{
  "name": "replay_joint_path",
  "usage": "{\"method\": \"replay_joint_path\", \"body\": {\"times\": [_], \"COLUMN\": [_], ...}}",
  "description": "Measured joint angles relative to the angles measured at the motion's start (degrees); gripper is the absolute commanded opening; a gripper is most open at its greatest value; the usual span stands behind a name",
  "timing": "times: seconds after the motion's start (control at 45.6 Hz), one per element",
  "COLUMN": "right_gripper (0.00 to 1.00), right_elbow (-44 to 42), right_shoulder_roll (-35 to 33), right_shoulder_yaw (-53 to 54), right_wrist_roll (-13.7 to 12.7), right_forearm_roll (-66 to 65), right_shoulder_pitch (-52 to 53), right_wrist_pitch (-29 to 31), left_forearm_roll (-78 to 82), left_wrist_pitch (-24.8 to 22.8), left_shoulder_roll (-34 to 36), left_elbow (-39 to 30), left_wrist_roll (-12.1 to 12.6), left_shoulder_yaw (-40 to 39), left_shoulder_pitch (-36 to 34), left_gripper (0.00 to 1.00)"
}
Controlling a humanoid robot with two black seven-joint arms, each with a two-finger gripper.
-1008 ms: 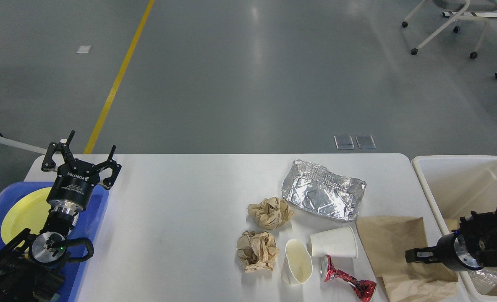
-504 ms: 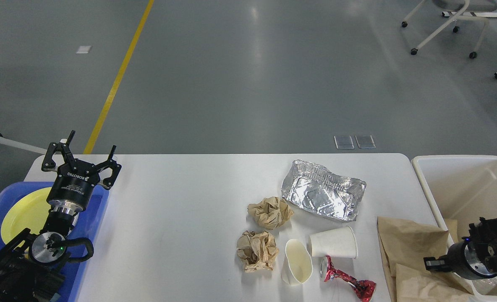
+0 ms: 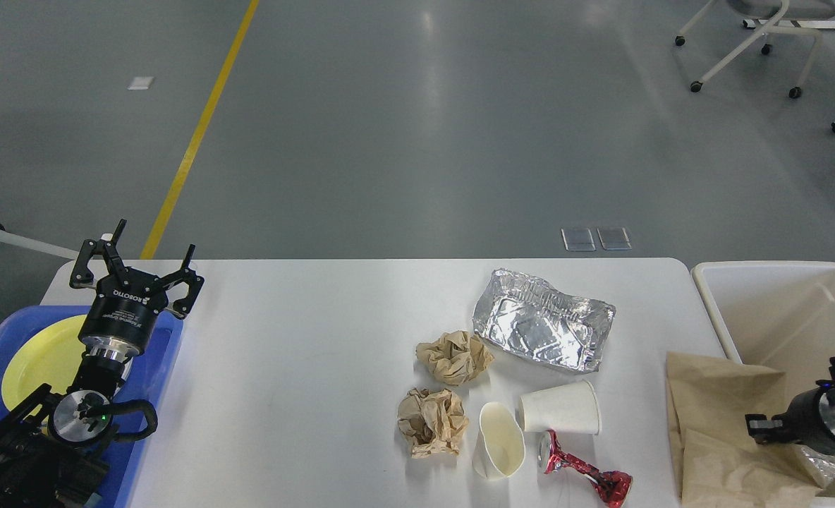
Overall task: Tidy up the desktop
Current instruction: 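Push the brown paper bag into the white bin with the right gripper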
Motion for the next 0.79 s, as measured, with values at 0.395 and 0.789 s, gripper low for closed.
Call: {"method": "replay_joint_path", "body": {"times": [0.395, 0.789], "right_gripper": [0.00, 0.00], "right_elbow": [3.4, 12.3], "right_shoulder_roll": [-4.9, -1.7], "right_shoulder_yaw": [-9.1, -26.0], "right_wrist_roll": [-1.0, -9.5], "right_forearm_roll": [18.8, 31.7], "right_shoulder_pitch": [24.5, 50.8], "right_wrist_pitch": [26.3, 39.3], "left_forearm_roll": [0.0, 0.0], "left_wrist_pitch": [0.0, 0.0], "left_shoulder_roll": [0.0, 0.0], "left_elbow": [0.0, 0.0], "left_wrist_roll": [0.0, 0.1], "left_shoulder_yaw": [0.0, 0.0], "left_shoulder_pitch": [0.0, 0.0], "left_gripper": [0.96, 0.96]}}
